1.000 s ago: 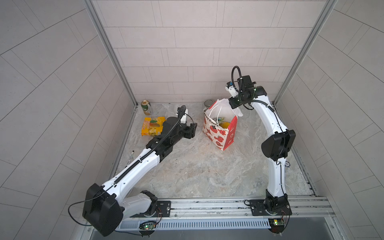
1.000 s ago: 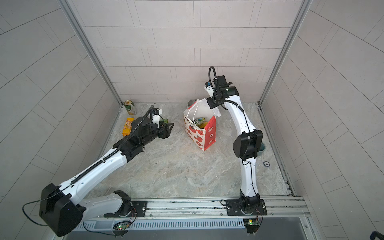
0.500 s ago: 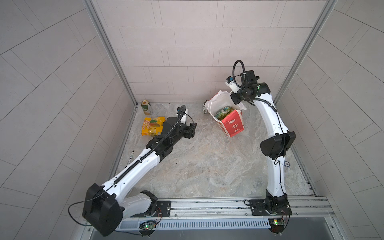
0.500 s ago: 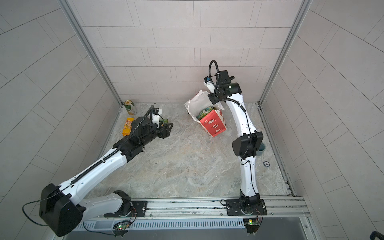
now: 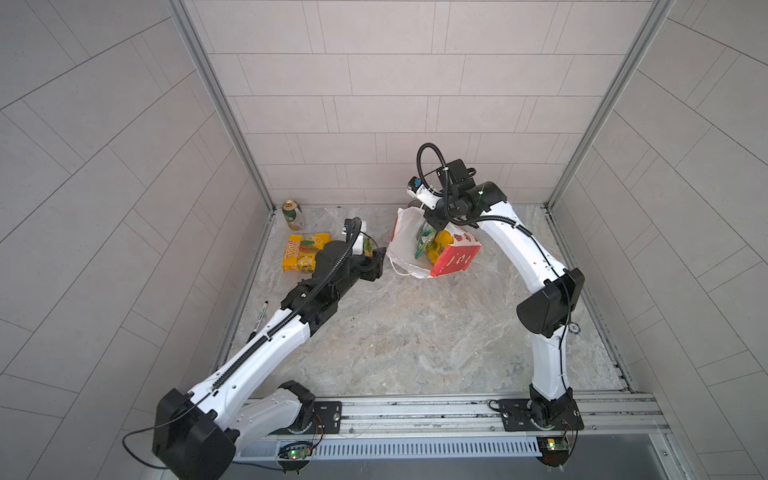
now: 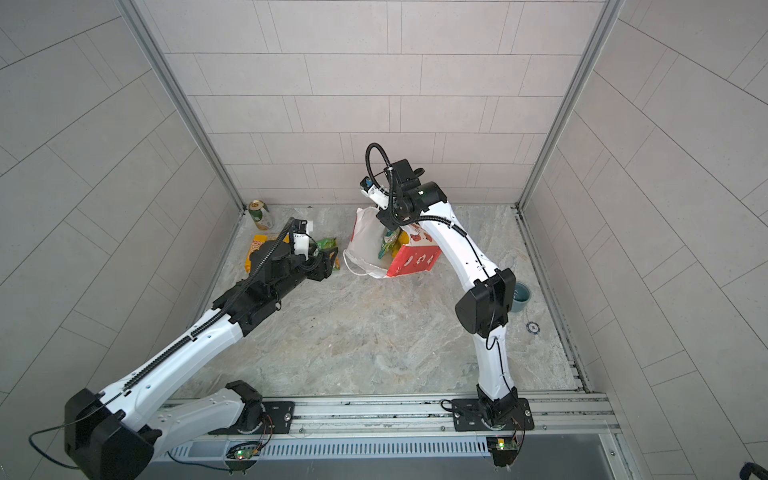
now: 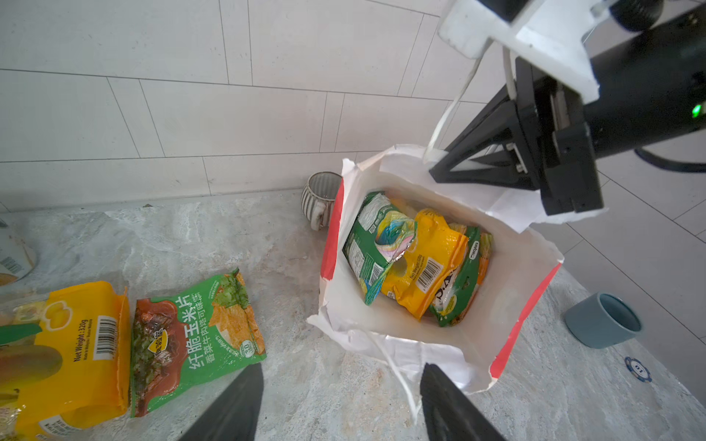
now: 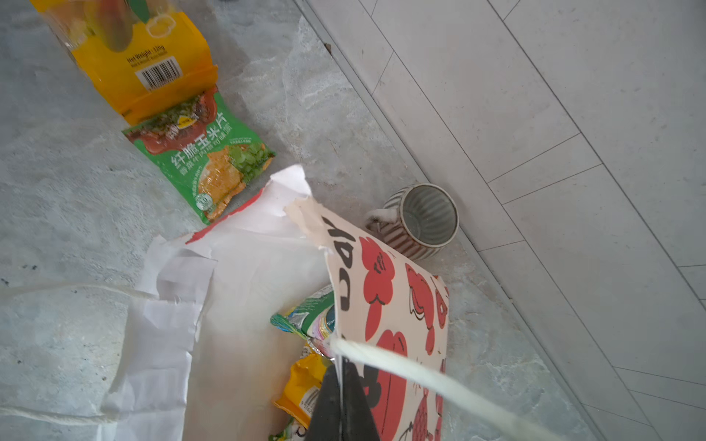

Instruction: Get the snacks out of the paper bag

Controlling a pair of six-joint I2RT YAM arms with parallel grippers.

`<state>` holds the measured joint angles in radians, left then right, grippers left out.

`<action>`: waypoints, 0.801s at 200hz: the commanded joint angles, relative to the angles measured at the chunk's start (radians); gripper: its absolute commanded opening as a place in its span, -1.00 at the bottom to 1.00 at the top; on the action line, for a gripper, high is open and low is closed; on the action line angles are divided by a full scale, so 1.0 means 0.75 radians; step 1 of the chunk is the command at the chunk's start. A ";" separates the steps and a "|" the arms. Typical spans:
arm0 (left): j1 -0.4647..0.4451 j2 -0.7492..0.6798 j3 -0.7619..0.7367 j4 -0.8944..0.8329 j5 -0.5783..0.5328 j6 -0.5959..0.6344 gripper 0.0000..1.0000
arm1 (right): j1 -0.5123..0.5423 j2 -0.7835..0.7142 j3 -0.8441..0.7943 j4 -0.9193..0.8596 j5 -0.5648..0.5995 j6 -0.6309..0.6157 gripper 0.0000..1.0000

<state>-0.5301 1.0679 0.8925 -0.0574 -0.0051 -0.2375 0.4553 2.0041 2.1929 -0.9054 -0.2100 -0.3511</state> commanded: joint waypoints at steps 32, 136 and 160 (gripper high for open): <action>-0.004 0.007 -0.002 0.010 0.054 0.044 0.40 | 0.067 -0.373 -0.541 0.420 -0.305 0.193 -1.00; -0.158 0.061 0.042 0.020 0.097 0.115 0.40 | 0.102 -0.507 -0.808 0.675 -0.146 0.445 -1.00; -0.187 0.094 0.088 -0.006 0.097 0.144 0.39 | 0.087 -0.474 -0.714 0.622 -0.081 0.483 -1.00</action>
<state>-0.6529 1.1278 0.8978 -0.0505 0.0738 -0.1696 0.5278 1.6390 1.5719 -0.4751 -0.3229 -0.0505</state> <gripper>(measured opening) 0.697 0.049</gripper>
